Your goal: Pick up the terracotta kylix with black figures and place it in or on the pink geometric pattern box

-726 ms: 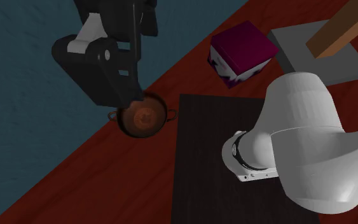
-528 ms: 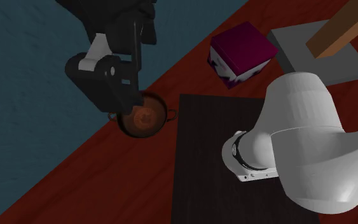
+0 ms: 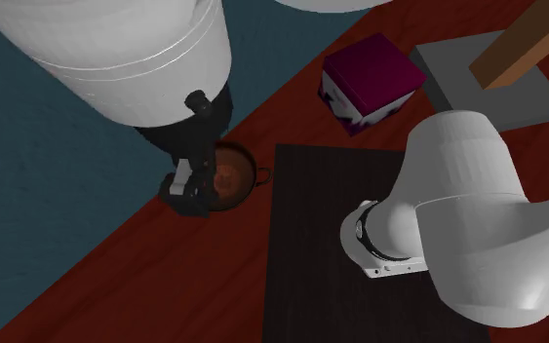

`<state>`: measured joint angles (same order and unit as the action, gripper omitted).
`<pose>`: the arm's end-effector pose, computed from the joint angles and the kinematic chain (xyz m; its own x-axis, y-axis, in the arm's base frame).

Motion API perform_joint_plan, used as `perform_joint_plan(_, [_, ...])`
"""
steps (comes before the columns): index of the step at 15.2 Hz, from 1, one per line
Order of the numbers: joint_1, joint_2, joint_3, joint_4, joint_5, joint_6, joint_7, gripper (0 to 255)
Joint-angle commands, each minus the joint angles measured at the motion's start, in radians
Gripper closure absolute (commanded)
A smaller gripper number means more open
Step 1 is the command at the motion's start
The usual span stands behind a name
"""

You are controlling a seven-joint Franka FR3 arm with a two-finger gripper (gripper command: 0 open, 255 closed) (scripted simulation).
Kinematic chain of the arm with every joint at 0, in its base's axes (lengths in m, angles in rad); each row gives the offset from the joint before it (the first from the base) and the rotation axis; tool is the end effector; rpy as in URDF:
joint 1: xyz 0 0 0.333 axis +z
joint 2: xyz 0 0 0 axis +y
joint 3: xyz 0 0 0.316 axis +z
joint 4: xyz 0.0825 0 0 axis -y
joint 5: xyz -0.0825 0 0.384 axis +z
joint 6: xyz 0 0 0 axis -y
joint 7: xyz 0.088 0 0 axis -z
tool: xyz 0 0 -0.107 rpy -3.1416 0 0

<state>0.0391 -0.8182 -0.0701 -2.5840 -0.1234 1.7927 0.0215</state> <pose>0.3095 -0.0223 0.5106 0.9996 -0.0045 0.0269 -0.0063 -0.9976 0.0693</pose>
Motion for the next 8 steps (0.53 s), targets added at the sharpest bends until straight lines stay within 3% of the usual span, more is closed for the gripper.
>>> perform_joint_plan(1, [0.002,0.017,-0.007,-0.058,-0.009,0.084,-0.005,0])
perform_joint_plan(8, [0.01,0.161,-0.021,-0.207,-0.041,0.399,-0.008,0])
